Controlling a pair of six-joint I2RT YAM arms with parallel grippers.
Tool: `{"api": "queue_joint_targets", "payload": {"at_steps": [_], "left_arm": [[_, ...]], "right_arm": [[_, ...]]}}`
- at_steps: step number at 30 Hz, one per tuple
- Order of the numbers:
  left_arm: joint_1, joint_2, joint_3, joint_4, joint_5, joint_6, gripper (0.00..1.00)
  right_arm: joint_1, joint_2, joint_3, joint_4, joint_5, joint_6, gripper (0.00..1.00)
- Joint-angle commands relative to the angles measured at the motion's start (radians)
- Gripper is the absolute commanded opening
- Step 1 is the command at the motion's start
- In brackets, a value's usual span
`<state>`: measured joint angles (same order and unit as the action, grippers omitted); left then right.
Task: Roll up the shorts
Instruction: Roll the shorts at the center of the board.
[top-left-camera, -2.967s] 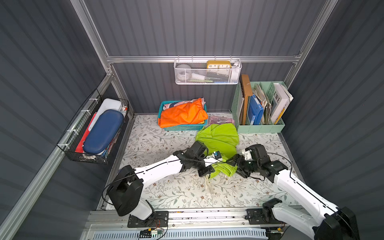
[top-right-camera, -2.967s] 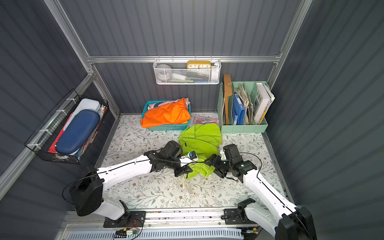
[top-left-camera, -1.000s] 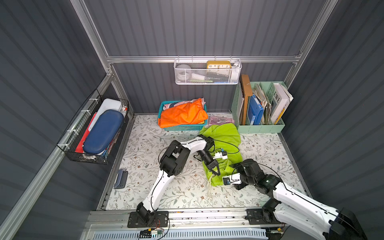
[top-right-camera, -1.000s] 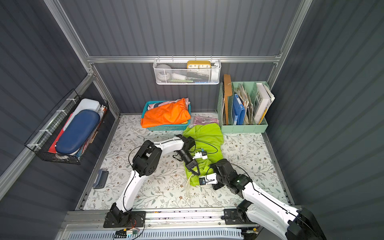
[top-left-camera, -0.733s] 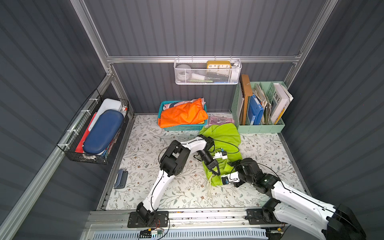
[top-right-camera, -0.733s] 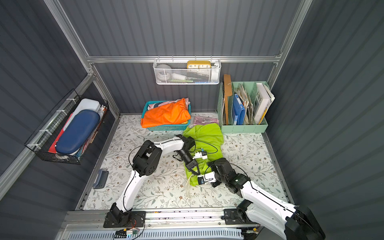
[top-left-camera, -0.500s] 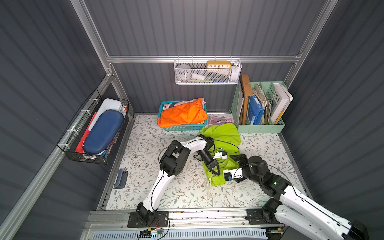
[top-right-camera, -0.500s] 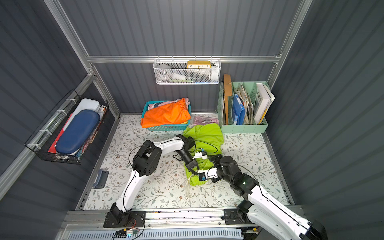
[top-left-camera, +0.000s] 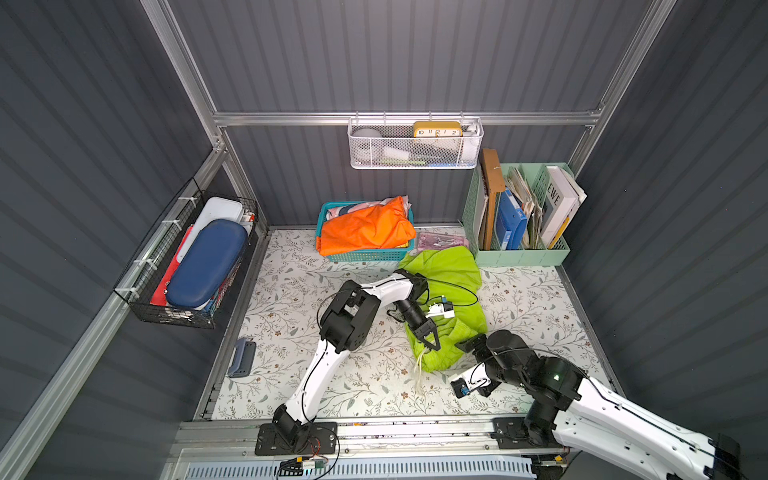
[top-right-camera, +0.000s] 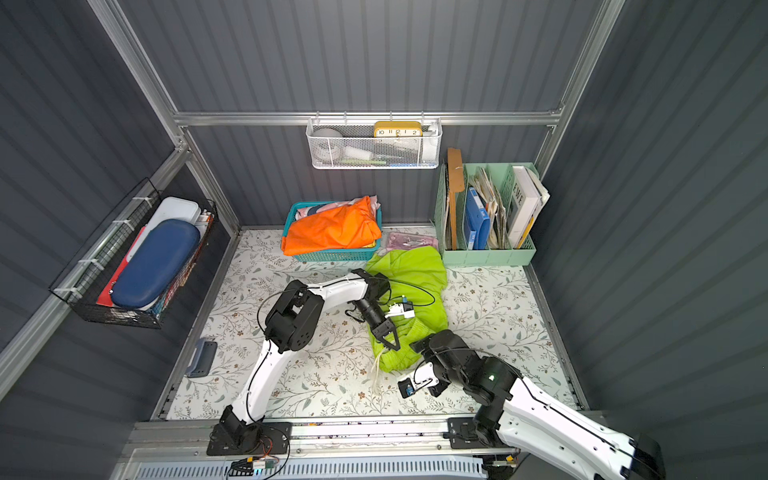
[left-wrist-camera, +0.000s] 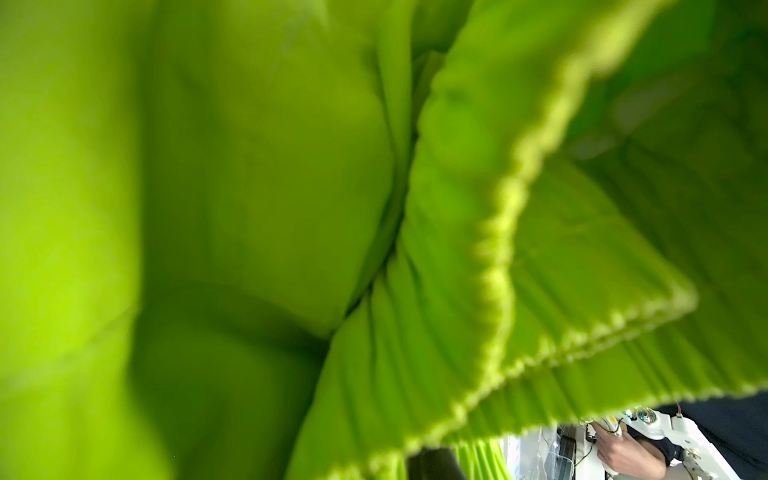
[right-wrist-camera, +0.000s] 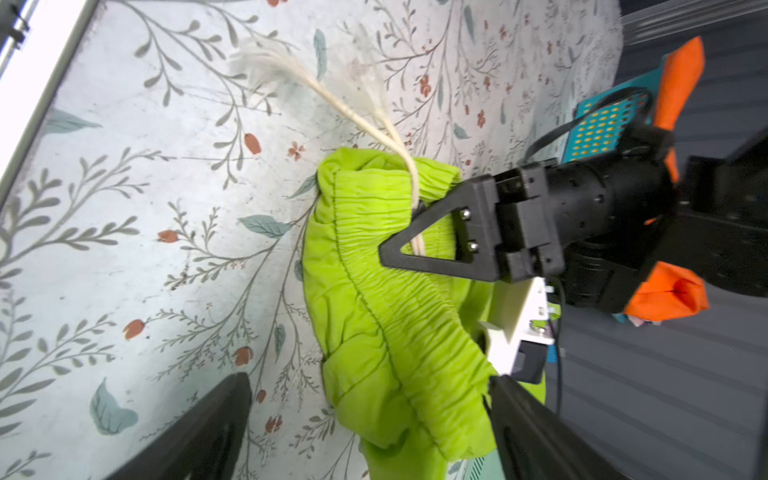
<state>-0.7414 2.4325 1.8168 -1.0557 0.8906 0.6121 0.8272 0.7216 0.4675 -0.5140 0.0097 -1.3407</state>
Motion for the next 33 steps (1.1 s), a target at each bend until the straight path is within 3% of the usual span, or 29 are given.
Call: {"api": "queue_joint_targets", "payload": {"at_steps": [1,8,20,33], "left_arm": [[0.023,0.072,-0.017,0.042,-0.193,0.000,0.15],[0.023,0.067,-0.020,0.042,-0.196,0.000,0.15],[0.025,0.052,-0.037,0.045,-0.197,0.010,0.16],[0.028,0.053,-0.038,0.043,-0.197,0.021,0.25]], "right_arm": [[0.006,0.064,-0.033,0.116,0.049,-0.010,0.96],[-0.022,0.246,-0.053,0.304,0.190,-0.074,0.97],[-0.190,0.312,-0.067,0.384,0.085,-0.107,0.98],[-0.198,0.435,-0.071,0.461,0.006,-0.019,0.92]]}}
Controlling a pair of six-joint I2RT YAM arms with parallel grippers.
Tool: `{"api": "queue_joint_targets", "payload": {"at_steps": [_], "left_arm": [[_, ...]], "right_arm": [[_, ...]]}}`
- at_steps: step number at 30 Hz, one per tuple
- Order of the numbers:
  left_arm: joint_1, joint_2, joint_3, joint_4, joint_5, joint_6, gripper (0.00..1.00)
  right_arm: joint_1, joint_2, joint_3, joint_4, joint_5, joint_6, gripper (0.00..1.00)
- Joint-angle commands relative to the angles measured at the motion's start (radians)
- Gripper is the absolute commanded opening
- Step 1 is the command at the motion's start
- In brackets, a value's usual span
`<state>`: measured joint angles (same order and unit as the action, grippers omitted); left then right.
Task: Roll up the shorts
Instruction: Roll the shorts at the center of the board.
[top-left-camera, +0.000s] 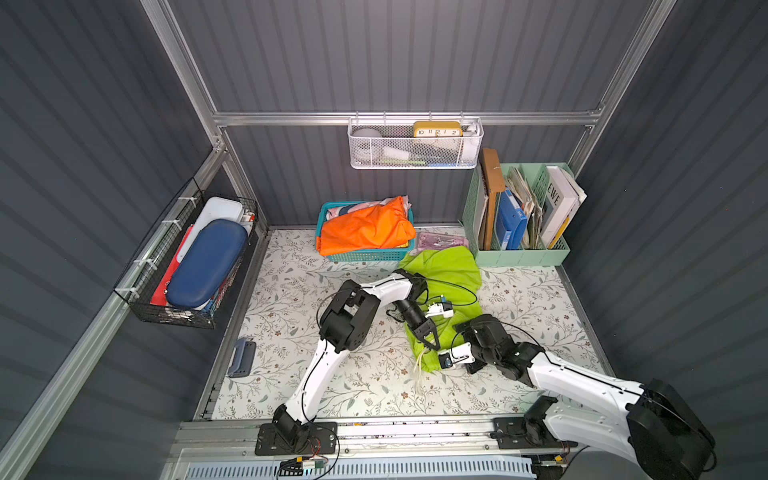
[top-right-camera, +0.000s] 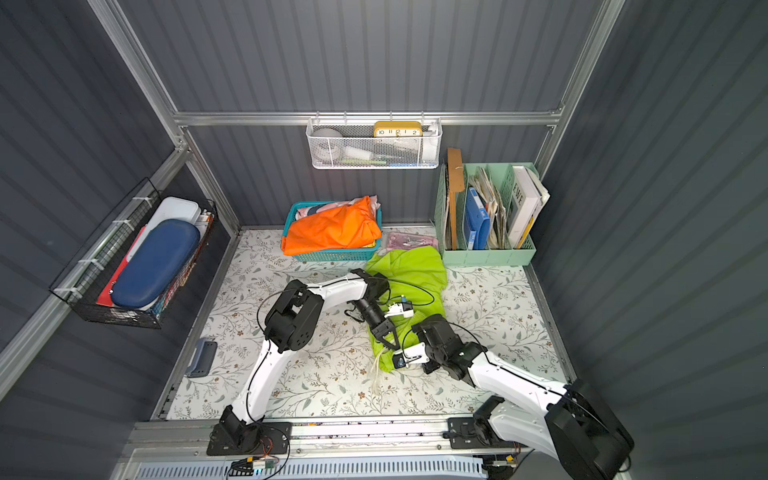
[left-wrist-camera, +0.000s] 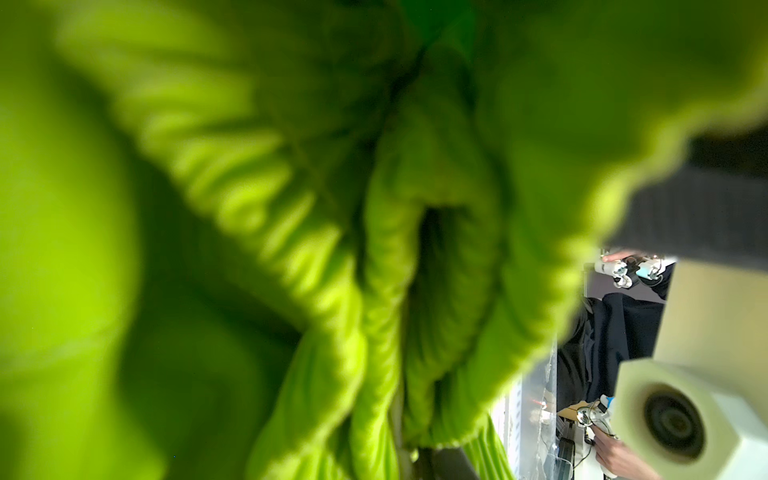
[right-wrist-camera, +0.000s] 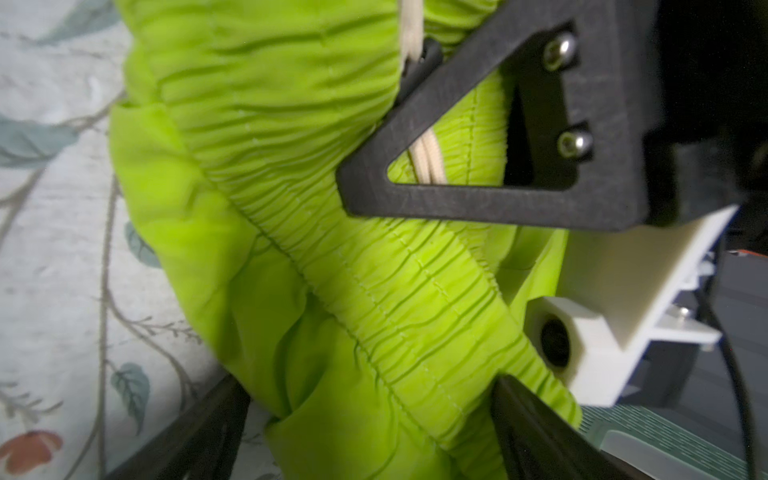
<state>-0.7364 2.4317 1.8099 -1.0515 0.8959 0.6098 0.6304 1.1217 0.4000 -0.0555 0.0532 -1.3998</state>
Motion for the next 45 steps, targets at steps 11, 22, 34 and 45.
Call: {"api": "queue_joint_targets", "payload": {"at_steps": [11,22,34,45], "left_arm": [[0.029,-0.043,-0.146,0.072,-0.175,0.058,0.42],[0.067,-0.241,-0.231,0.181,-0.254,-0.003,1.00],[0.181,-0.535,-0.365,0.322,-0.360,-0.066,1.00],[0.243,-0.830,-0.477,0.555,-0.559,-0.093,1.00]], "right_arm": [[-0.002,0.174,0.043,-0.022,-0.034,0.197,0.41],[0.001,0.108,0.065,-0.148,-0.074,0.348,0.00],[0.011,0.042,0.087,-0.204,-0.118,0.448,0.00],[0.005,0.081,0.293,-0.499,-0.374,0.723,0.00]]}}
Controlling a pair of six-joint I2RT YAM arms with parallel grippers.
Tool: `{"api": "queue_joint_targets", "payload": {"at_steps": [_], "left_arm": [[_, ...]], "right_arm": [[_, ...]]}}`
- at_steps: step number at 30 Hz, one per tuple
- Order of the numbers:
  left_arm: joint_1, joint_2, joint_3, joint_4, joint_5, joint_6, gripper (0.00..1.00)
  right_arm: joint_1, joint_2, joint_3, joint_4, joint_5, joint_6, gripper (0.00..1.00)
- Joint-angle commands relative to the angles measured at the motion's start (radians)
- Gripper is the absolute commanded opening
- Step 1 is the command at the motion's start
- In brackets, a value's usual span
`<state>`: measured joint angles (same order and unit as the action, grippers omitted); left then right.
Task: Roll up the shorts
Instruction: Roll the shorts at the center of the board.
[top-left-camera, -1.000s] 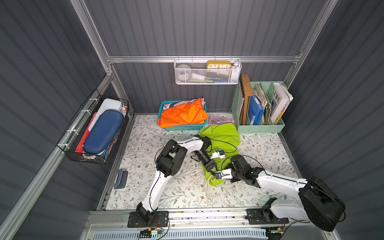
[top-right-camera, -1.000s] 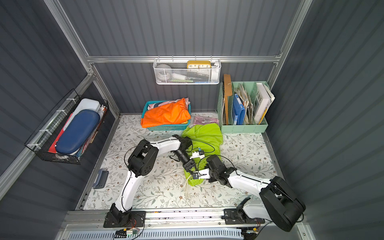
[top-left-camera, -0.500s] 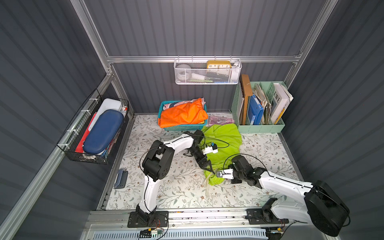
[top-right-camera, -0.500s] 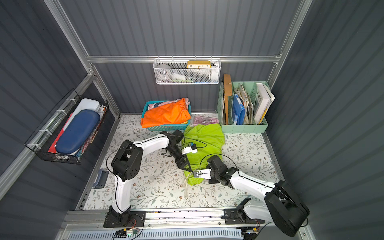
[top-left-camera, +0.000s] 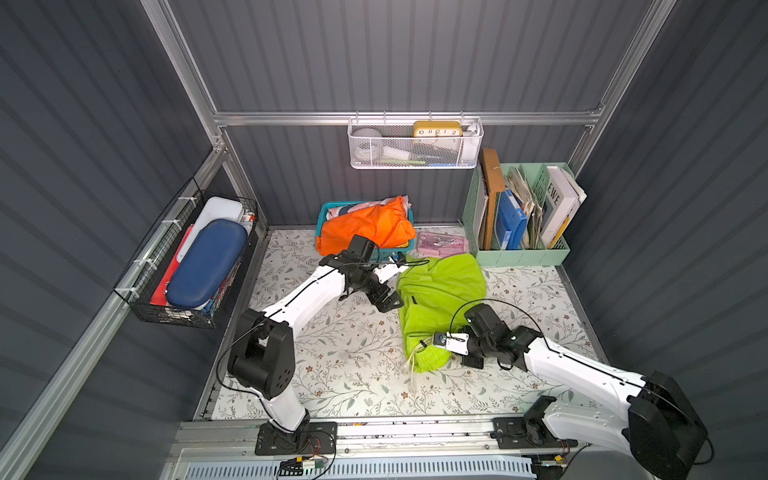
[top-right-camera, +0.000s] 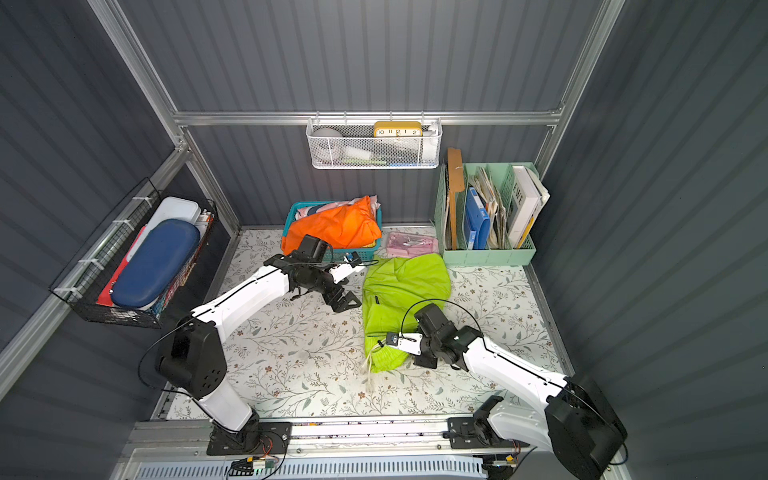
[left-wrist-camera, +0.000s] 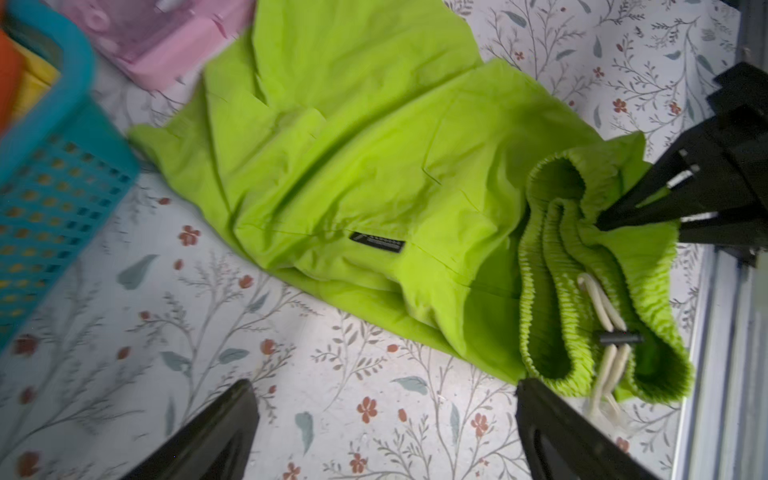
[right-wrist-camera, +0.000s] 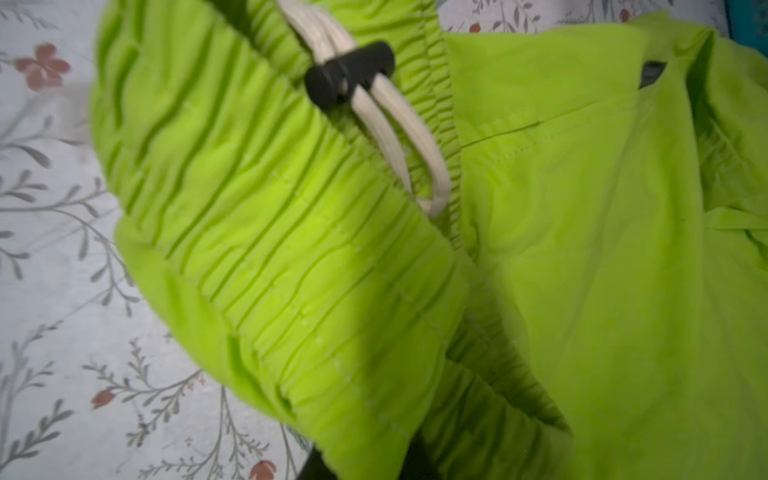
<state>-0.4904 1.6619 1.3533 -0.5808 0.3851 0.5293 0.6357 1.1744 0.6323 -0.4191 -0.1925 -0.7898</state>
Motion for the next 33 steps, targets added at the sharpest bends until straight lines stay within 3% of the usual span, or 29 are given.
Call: {"api": "queue_joint_targets", "payload": {"at_steps": [1,10,18,25,33], "left_arm": [[-0.004,-0.083,-0.020,0.105,-0.055,-0.006,1.00],[-0.005,-0.295,-0.195,0.242,-0.137,0.052,0.99],[-0.020,-0.442,-0.295,0.305,-0.101,0.084,1.00],[-0.210,-0.480,-0.370,0.406,-0.254,0.140,1.00],[-0.355,-0.410,-0.394,0.406,-0.245,0.203,1.00]], "right_arm": [[-0.001,0.045,0.078,-0.149,-0.144,0.132,0.00],[-0.091,0.230,0.213,-0.264,-0.302,0.258,0.00],[-0.188,0.403,0.345,-0.364,-0.464,0.321,0.00],[-0.259,0.579,0.466,-0.514,-0.572,0.305,0.00],[-0.289,0.654,0.505,-0.542,-0.620,0.342,0.00]]}}
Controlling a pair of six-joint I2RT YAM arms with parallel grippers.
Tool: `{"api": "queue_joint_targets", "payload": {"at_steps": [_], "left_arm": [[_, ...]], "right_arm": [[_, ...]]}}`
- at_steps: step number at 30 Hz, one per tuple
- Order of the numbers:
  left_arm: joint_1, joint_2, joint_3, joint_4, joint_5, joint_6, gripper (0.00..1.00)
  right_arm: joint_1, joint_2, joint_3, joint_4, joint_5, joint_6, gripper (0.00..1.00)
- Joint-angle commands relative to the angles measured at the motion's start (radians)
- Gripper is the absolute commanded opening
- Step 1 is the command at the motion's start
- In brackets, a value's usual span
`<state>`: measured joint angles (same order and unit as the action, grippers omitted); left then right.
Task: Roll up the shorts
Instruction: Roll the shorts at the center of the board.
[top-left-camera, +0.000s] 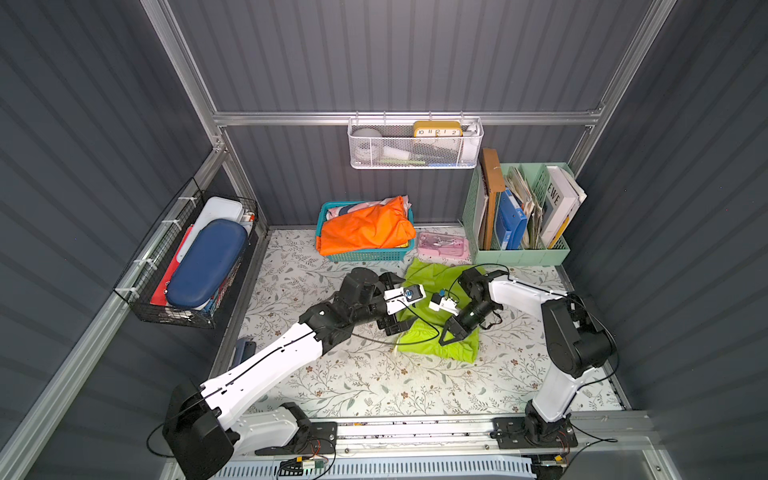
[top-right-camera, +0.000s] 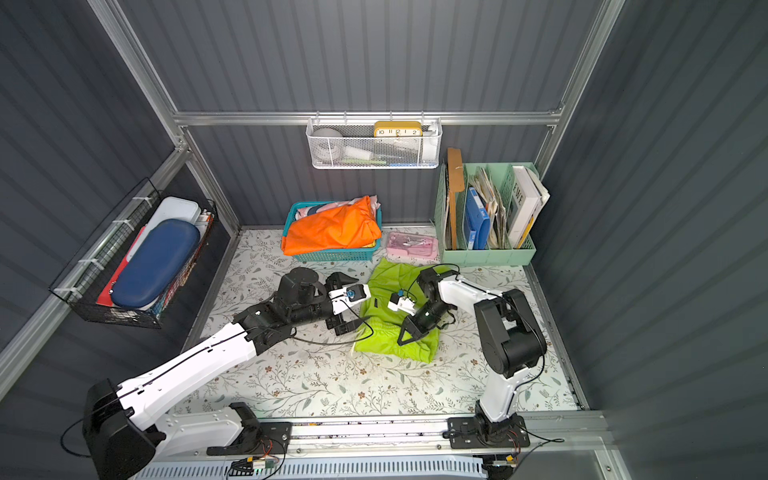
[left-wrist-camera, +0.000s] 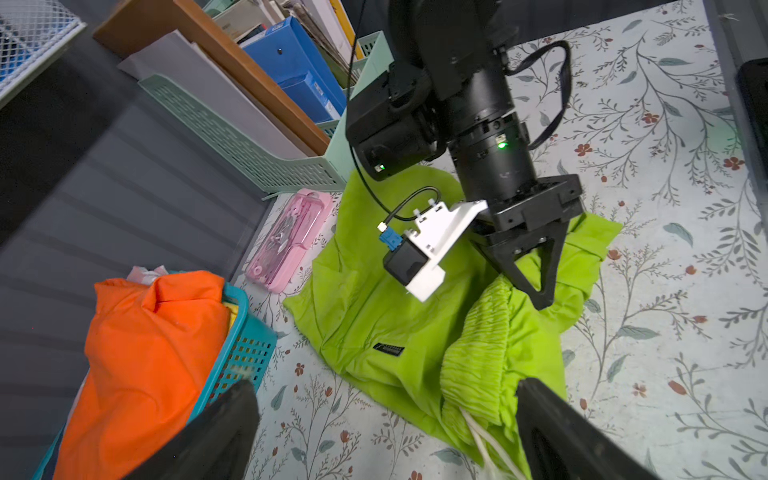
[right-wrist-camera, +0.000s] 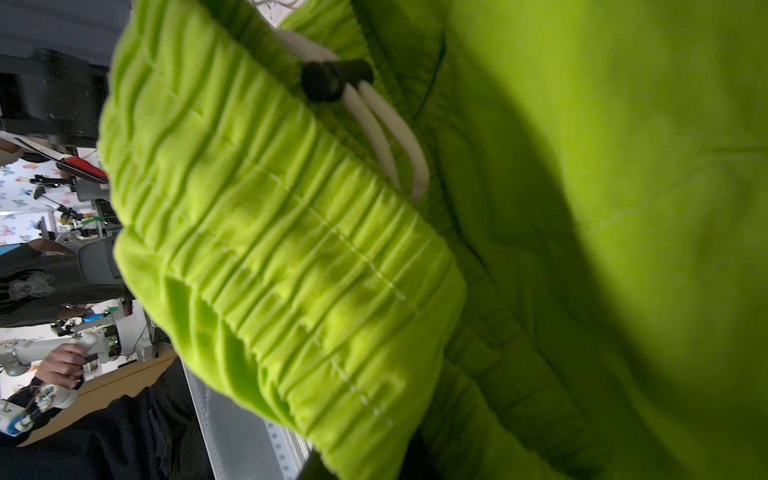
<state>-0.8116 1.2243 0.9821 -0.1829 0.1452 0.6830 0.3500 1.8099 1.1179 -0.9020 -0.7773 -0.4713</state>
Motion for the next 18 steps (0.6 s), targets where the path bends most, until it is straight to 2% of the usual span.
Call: {"api": "queue_joint_targets", "payload": {"at_steps": [1,10,18], "left_arm": [[-0.055,0.040,-0.023,0.004,-0.005,0.059,0.99],[-0.171,0.129,-0.090,0.069,-0.046,0.126,1.00],[-0.202,0.174,-0.164,0.217,-0.100,0.175,1.00]], "right_arm": [[-0.003,0.025,0.023,-0.060,-0.036,0.029,0.00],[-0.010,0.075,0.047,-0.107,-0.025,0.026,0.00],[-0.015,0.091,0.055,-0.112,-0.034,0.022,0.00]]}}
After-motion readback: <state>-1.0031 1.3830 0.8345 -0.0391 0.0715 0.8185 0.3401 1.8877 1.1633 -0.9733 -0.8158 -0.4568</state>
